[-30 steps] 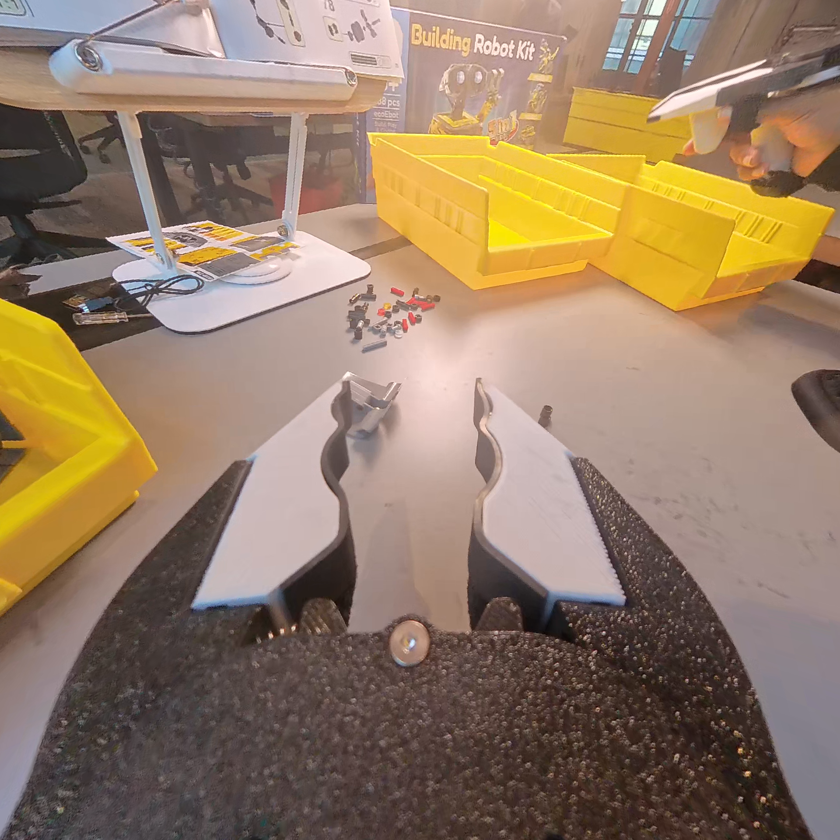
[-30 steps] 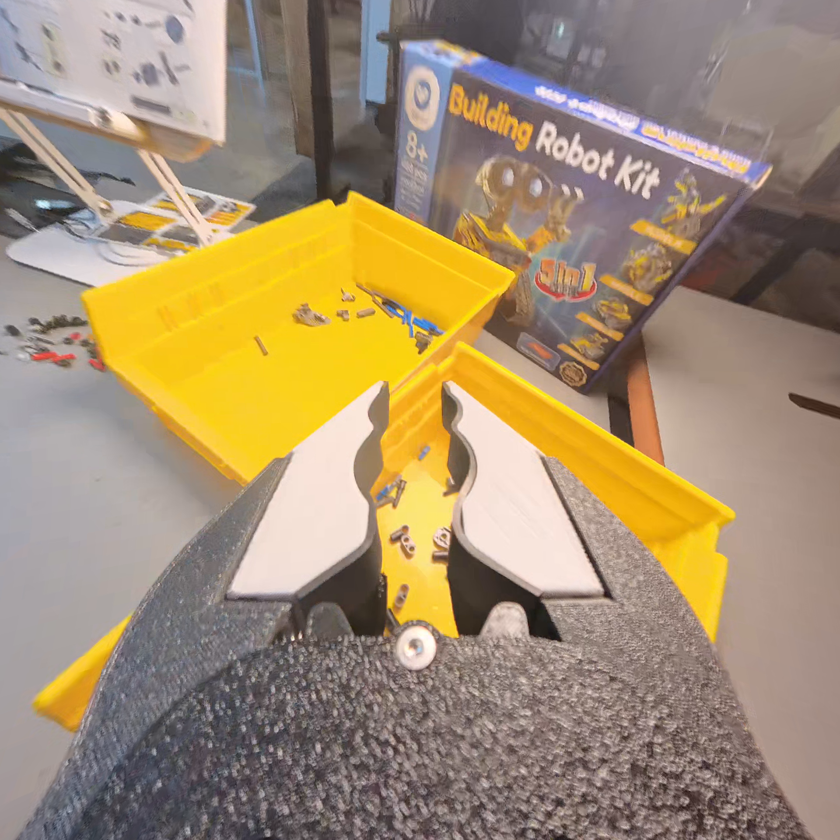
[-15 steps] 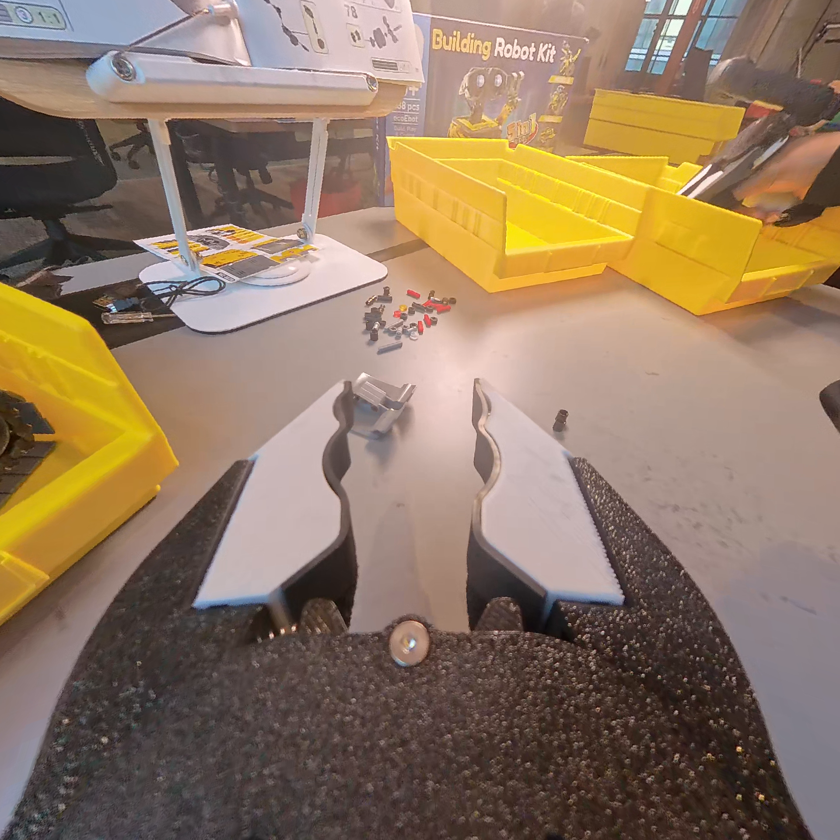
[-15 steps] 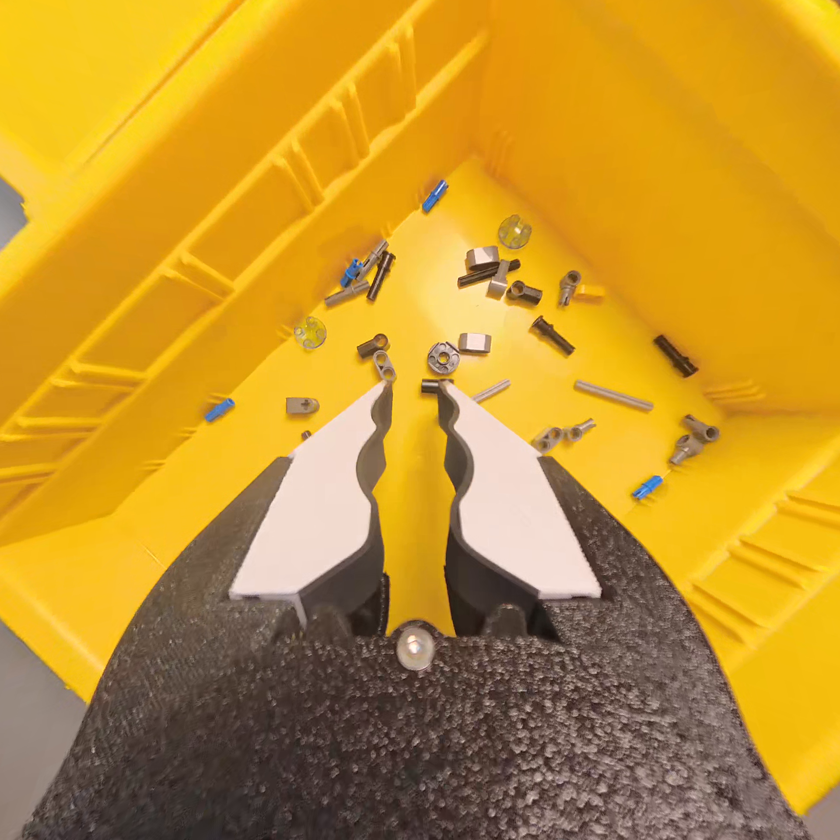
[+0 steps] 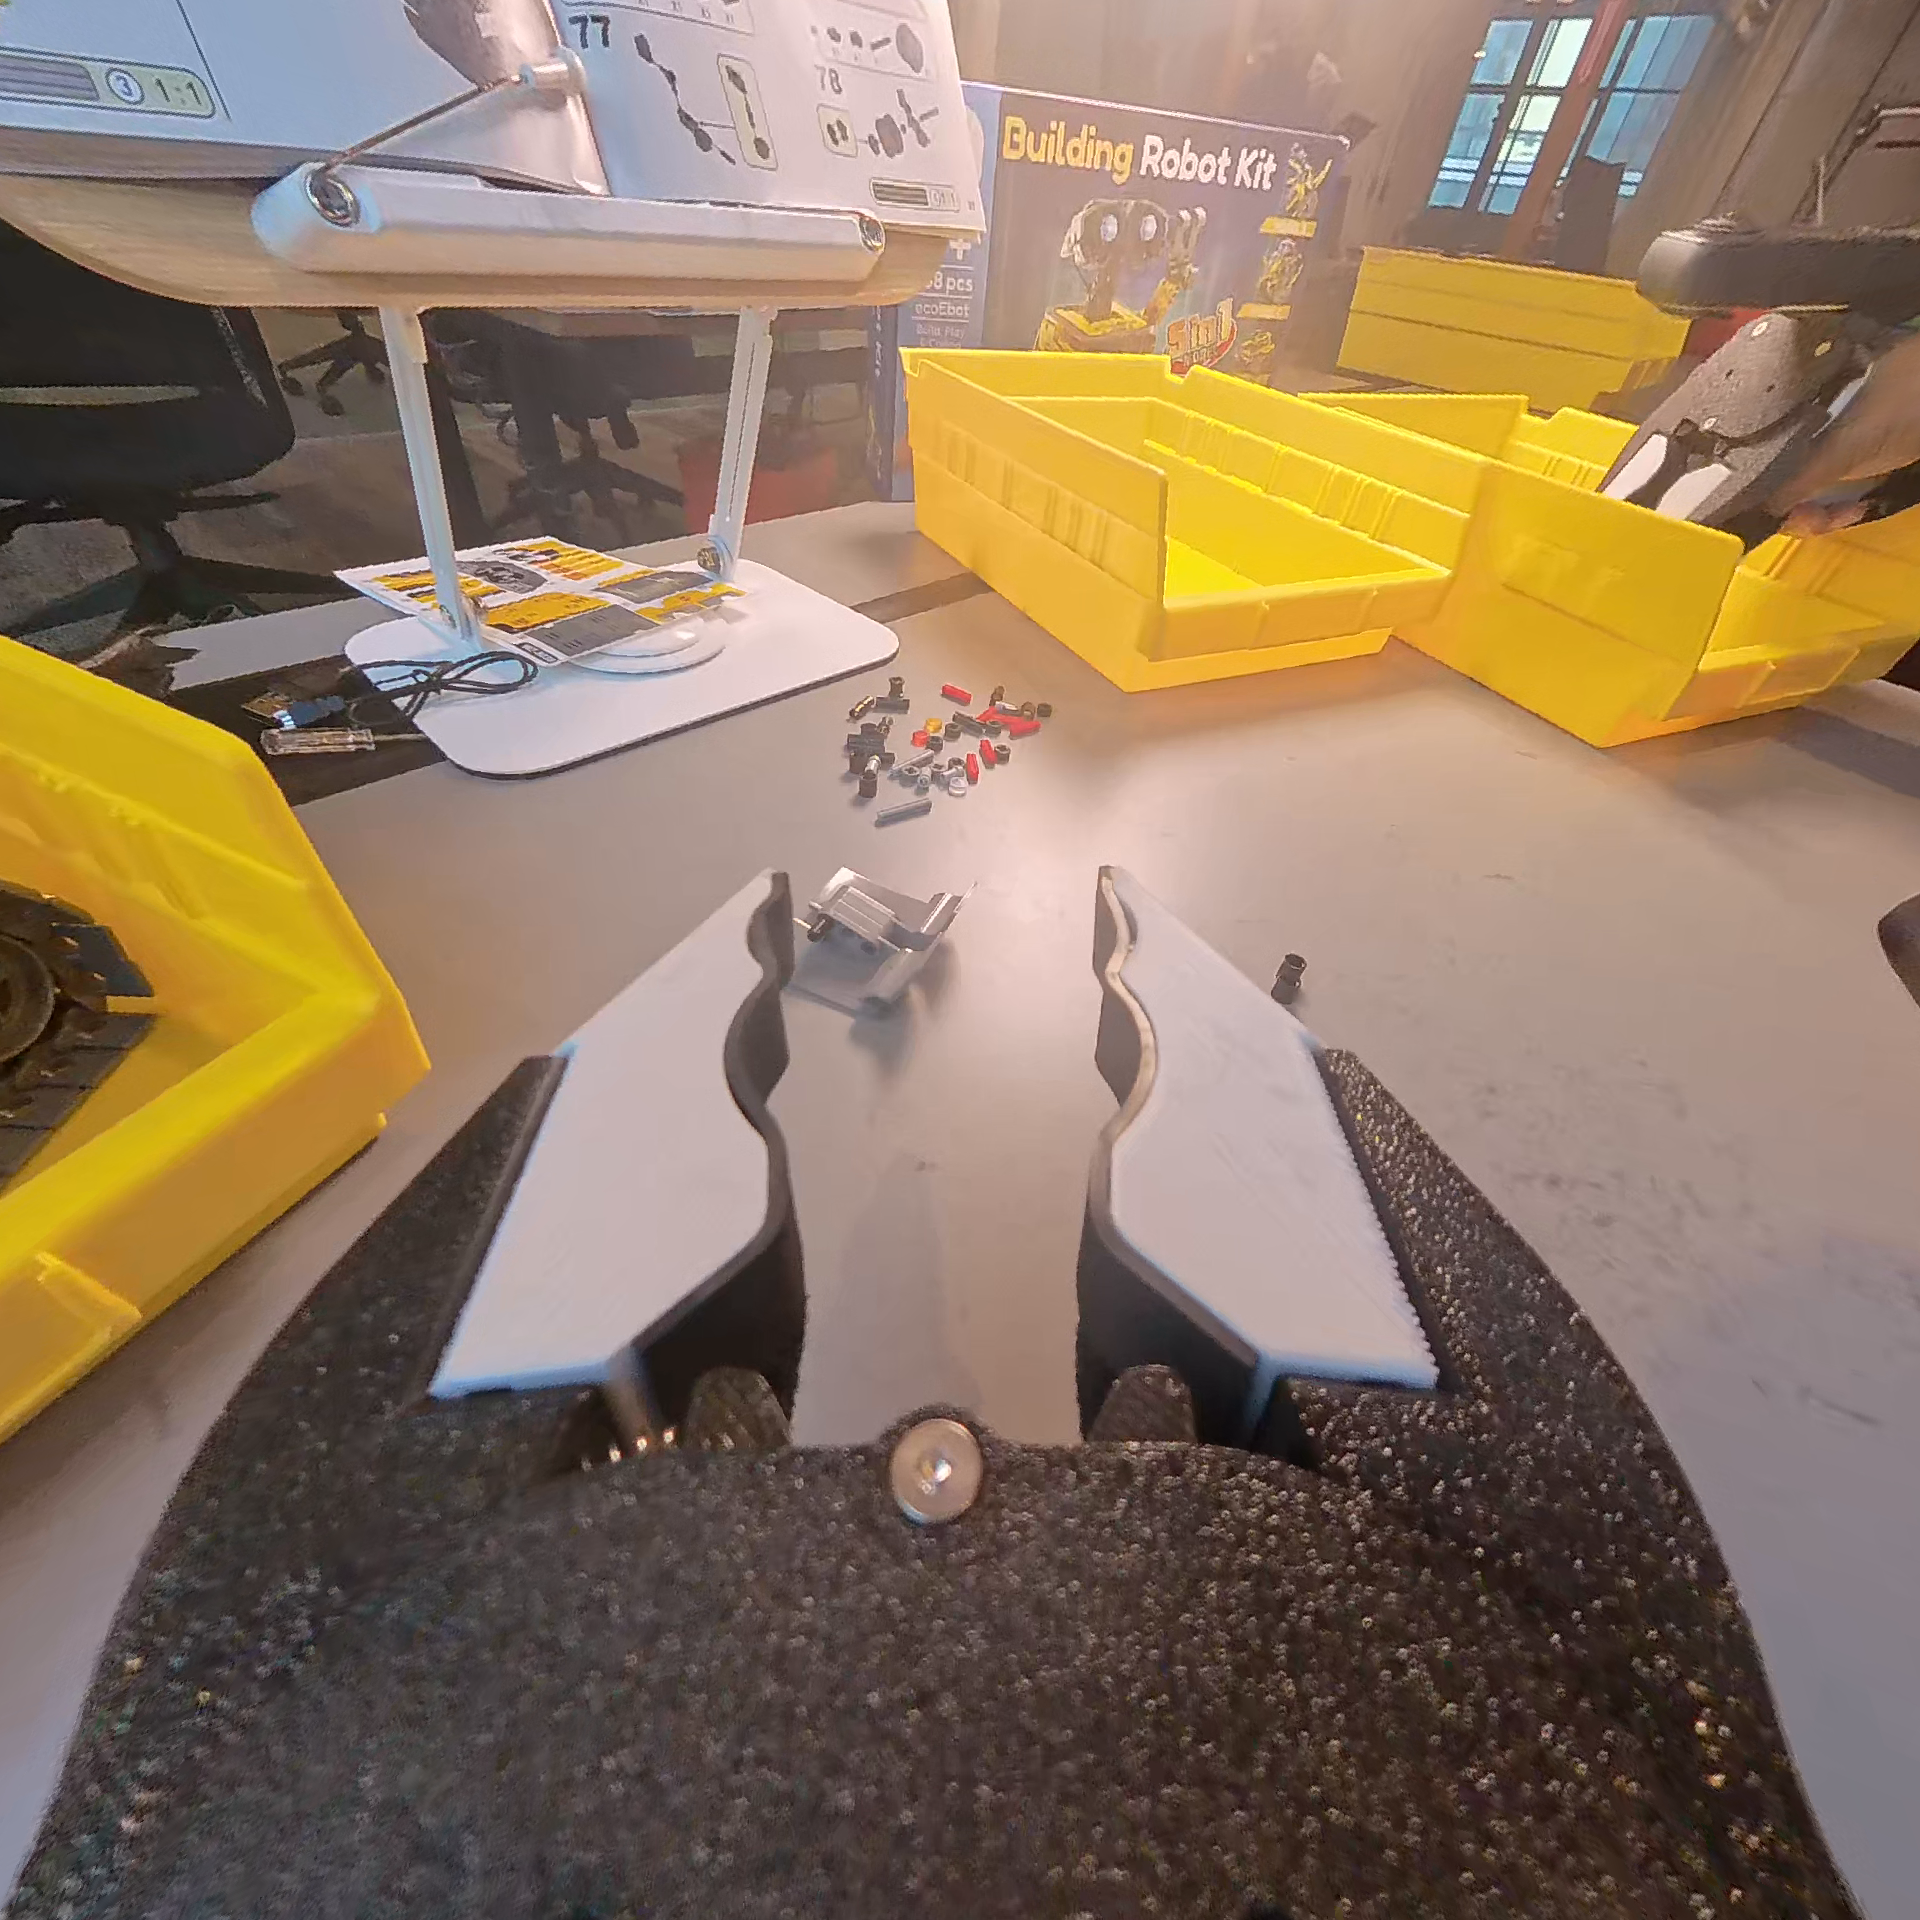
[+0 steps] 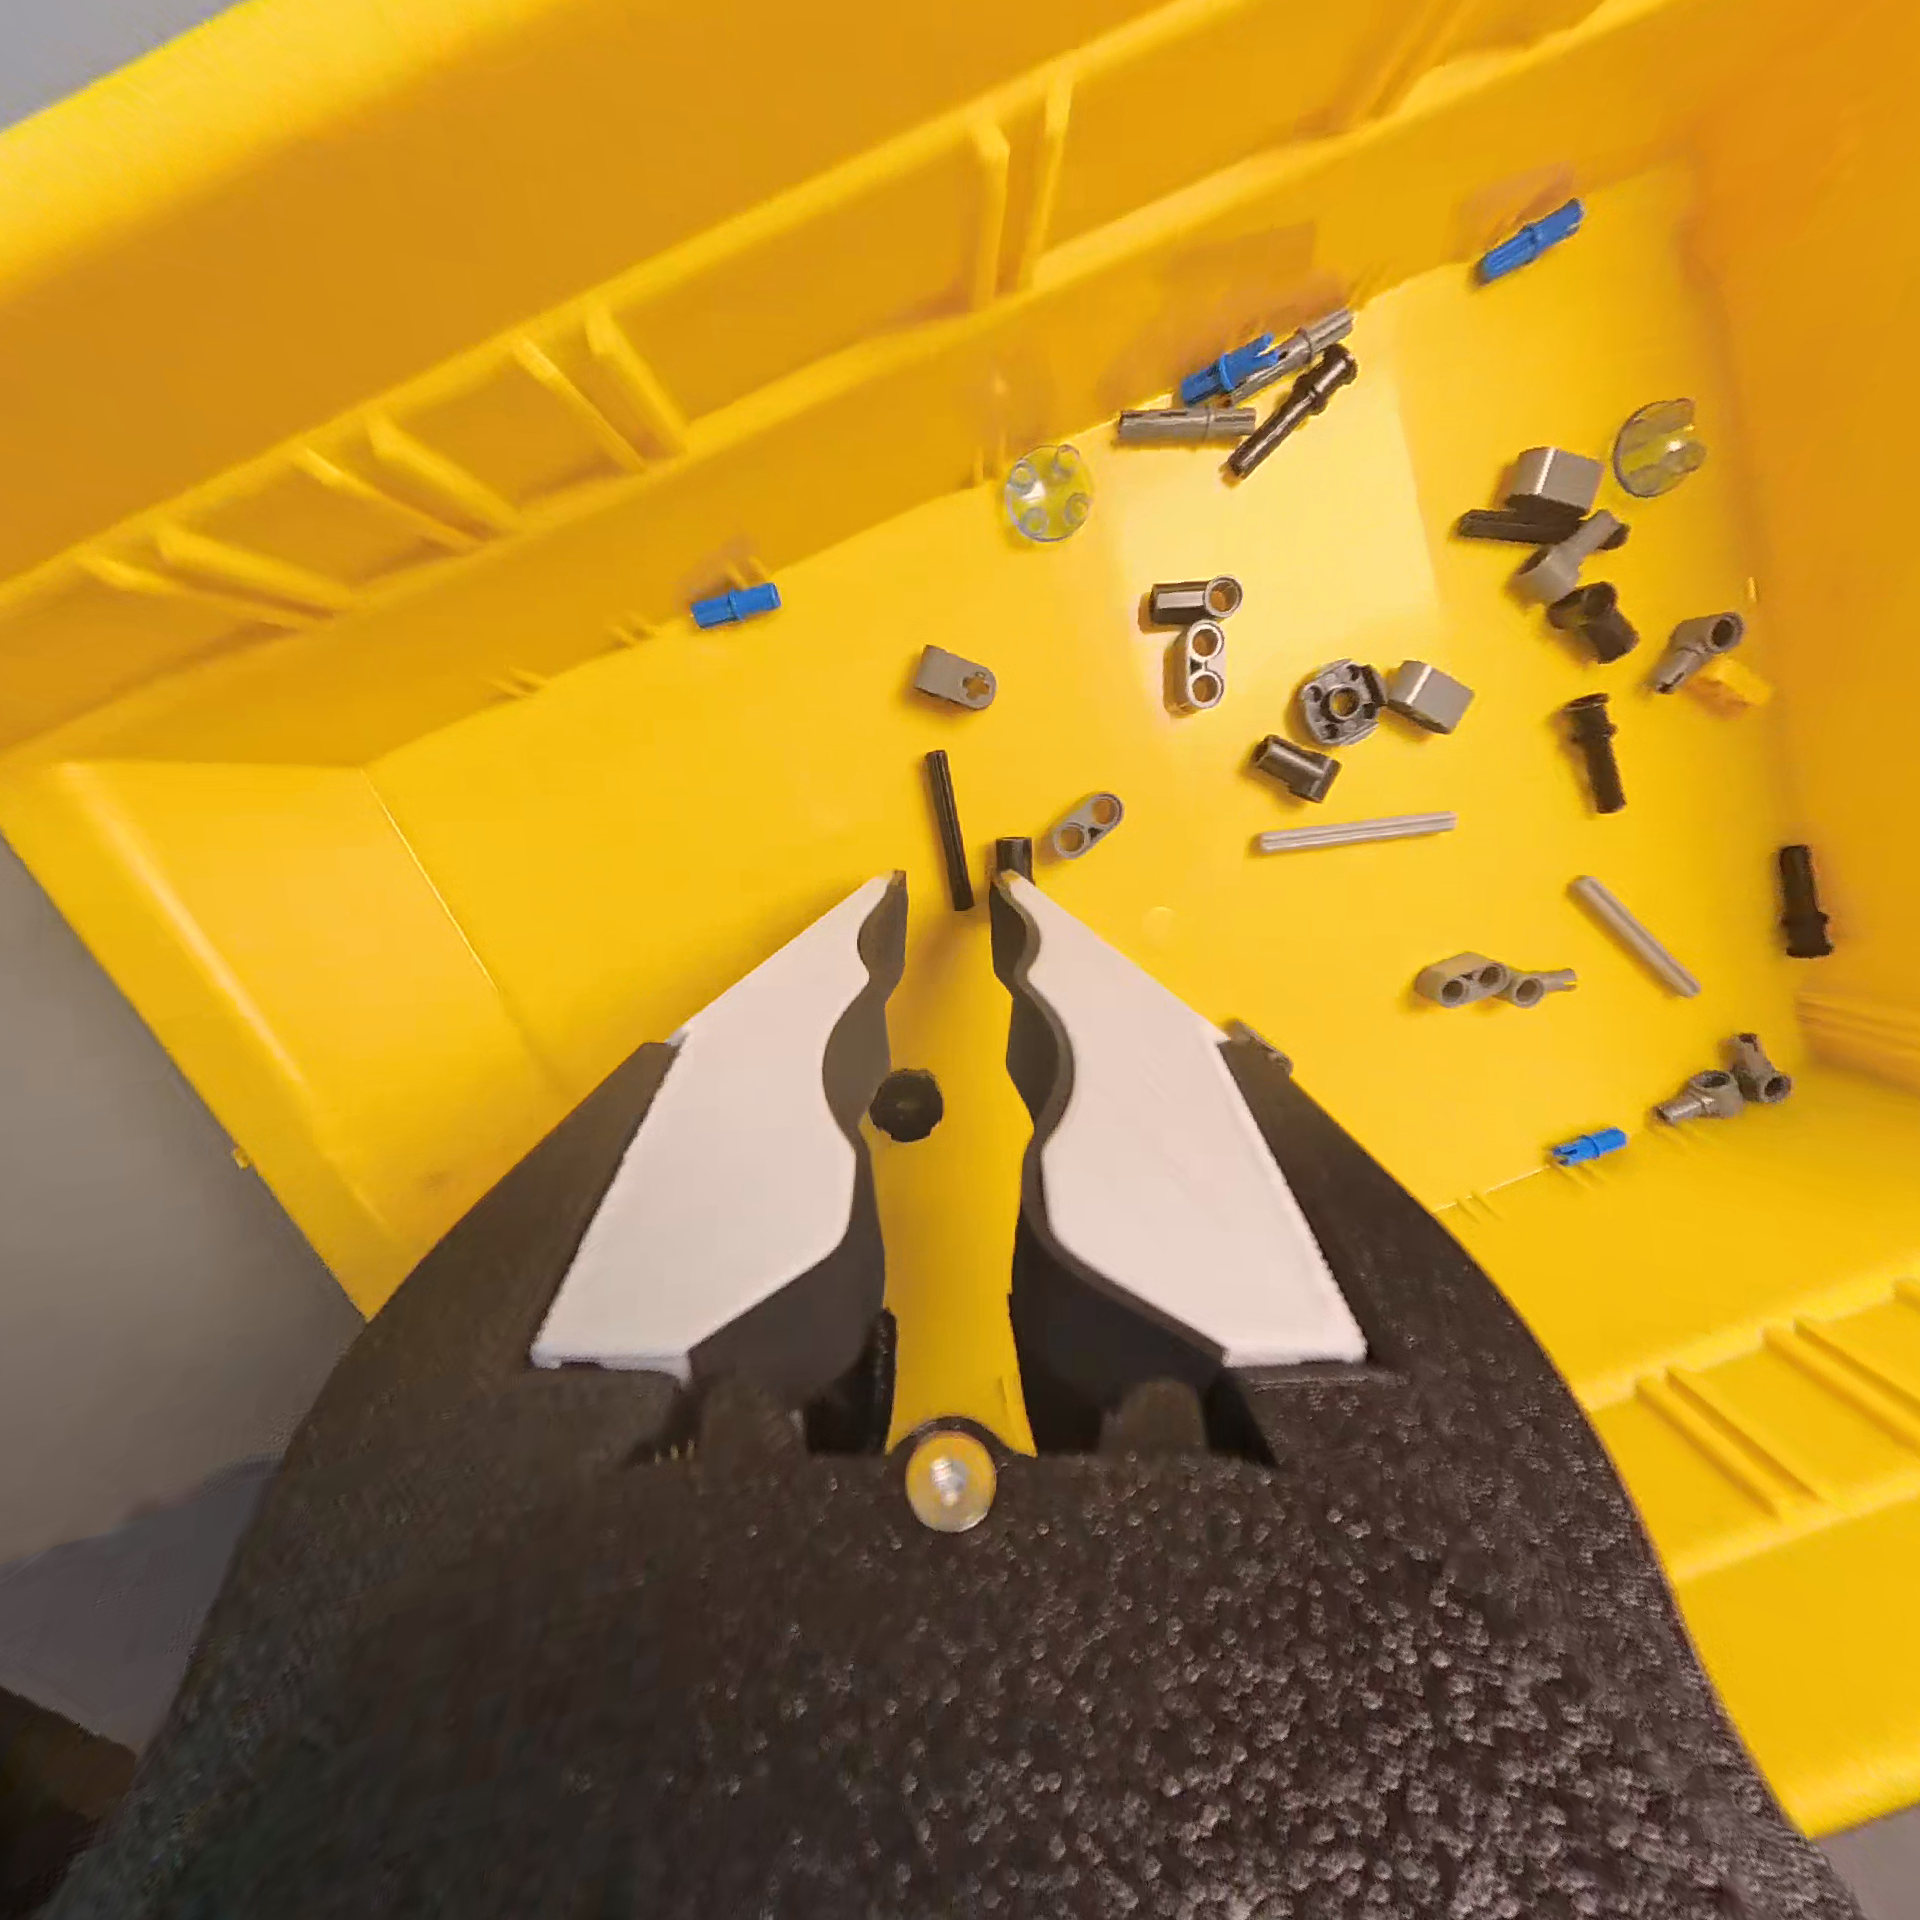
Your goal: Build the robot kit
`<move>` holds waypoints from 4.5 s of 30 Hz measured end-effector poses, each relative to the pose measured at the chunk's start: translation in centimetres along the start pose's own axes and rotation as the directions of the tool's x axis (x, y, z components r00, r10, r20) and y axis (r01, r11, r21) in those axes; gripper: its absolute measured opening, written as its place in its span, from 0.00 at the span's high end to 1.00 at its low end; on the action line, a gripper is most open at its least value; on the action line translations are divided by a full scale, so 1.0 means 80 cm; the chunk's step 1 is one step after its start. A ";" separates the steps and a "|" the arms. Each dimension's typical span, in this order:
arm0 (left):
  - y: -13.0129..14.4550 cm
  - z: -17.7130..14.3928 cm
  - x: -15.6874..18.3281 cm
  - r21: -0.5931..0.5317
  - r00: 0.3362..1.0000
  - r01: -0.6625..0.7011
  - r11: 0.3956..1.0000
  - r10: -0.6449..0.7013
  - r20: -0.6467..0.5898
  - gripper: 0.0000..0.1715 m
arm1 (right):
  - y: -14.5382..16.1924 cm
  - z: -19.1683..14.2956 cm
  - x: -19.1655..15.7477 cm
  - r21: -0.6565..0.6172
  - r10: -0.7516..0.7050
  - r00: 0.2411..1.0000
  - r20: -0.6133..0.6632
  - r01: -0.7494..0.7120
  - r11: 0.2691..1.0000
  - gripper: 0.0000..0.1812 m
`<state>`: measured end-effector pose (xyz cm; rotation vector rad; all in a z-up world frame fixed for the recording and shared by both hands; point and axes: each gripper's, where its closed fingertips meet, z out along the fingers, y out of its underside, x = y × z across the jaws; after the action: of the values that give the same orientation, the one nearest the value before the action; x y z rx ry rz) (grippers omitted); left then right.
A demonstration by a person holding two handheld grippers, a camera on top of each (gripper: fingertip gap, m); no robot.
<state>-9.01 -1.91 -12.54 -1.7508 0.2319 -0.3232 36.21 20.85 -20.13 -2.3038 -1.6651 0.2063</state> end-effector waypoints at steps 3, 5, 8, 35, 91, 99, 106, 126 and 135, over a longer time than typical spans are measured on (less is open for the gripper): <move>-0.003 -0.002 0.001 0.020 1.000 -0.006 1.000 0.006 -0.003 0.64 | -0.001 -0.008 0.014 0.007 0.034 0.999 -0.041 -0.033 0.999 0.91; -0.007 -0.005 0.003 0.041 1.000 -0.006 0.999 0.006 -0.016 0.63 | -0.006 -0.015 0.024 0.029 0.057 0.996 -0.065 -0.055 0.998 0.91; -0.011 -0.008 0.003 0.070 0.999 -0.001 0.998 0.003 -0.033 0.61 | -0.010 -0.021 0.042 0.044 0.082 0.991 -0.107 -0.077 0.996 0.91; -0.002 -0.013 -0.020 0.006 0.987 -0.101 0.995 0.100 0.126 0.49 | -0.092 0.041 0.080 0.128 0.326 0.945 -0.010 -0.322 0.938 0.99; 0.012 -0.010 0.007 -0.059 0.983 -0.174 0.983 0.177 0.053 0.51 | -0.067 0.000 0.063 0.347 0.359 0.926 -0.113 -0.302 0.888 0.93; 0.013 -0.009 0.004 -0.064 0.983 -0.167 0.984 0.171 0.066 0.52 | -0.086 0.032 0.080 0.262 0.468 0.883 -0.029 -0.445 0.856 0.92; 0.012 -0.010 0.005 -0.058 0.985 -0.160 0.985 0.163 0.055 0.52 | -0.085 0.044 0.089 0.192 0.463 0.882 -0.087 -0.441 0.877 0.96; 0.016 -0.009 0.012 -0.075 0.984 -0.176 0.982 0.178 0.026 0.52 | -0.238 -0.007 -0.300 0.485 -0.268 0.961 0.074 0.200 0.851 0.96; 0.017 -0.010 0.010 -0.077 0.989 -0.147 0.986 0.149 0.022 0.52 | -0.236 0.076 -0.341 0.388 -0.307 0.947 0.090 0.251 0.887 0.96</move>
<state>-8.53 -3.21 -13.64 -1.7997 0.3566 -0.1840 8.62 1.41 -21.39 -1.7841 -1.8218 0.5890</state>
